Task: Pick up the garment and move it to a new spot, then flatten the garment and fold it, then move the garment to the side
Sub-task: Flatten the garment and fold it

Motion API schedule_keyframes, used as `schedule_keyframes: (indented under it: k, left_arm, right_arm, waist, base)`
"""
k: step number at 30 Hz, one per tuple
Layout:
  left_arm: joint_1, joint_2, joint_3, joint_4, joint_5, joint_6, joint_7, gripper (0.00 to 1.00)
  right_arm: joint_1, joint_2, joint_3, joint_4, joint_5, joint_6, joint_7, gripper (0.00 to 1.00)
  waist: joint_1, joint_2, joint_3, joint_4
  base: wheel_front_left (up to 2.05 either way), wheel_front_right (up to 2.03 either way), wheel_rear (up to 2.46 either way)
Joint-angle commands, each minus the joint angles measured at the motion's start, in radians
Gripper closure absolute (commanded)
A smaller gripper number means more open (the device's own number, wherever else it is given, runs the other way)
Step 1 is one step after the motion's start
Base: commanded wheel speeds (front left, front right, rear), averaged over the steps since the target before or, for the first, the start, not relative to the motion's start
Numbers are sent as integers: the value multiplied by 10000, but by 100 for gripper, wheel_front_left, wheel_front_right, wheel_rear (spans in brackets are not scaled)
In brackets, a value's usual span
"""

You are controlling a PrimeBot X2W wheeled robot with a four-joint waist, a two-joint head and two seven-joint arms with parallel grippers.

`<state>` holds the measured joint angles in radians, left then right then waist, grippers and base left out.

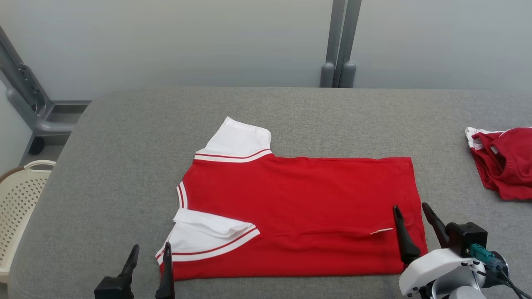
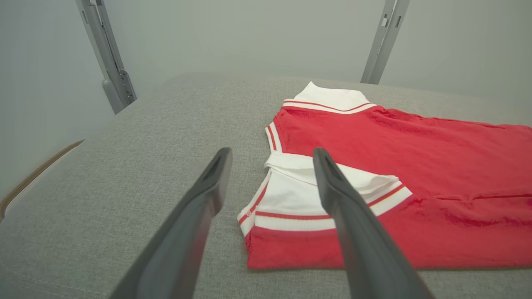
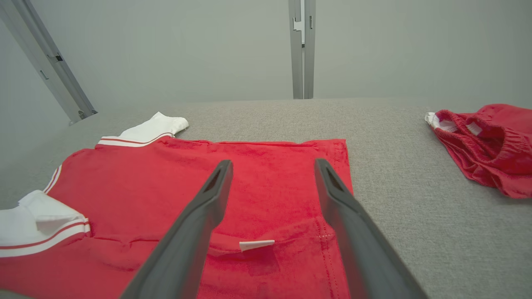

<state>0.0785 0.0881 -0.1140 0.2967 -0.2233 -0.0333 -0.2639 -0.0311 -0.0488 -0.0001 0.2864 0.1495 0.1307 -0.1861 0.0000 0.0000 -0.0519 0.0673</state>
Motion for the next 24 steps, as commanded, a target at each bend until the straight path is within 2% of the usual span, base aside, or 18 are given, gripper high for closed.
schedule_keyframes:
  k: [1, 15, 24]
  left_arm:
    - [7, 7, -11, 225, 14, -42, -6, 0]
    - [-372, 57, -236, 708, 0, -183, -6, 0]
    - [-451, 126, -312, 720, -78, -90, 37, 0]
  right_arm:
    - [4, -35, -78, 95, -16, -3, 33, 0]
    - [-129, -33, -227, 312, 142, -3, -17, 0]
    - [-140, -33, -169, 404, 276, -3, 4, 0]
  waist:
    - [0, 0, 15, -2]
    - [0, 0, 90, -57]
    - [0, 0, 188, -41]
  base:
    - [0, 0, 0]
    - [0, 0, 0]
    - [0, 0, 0]
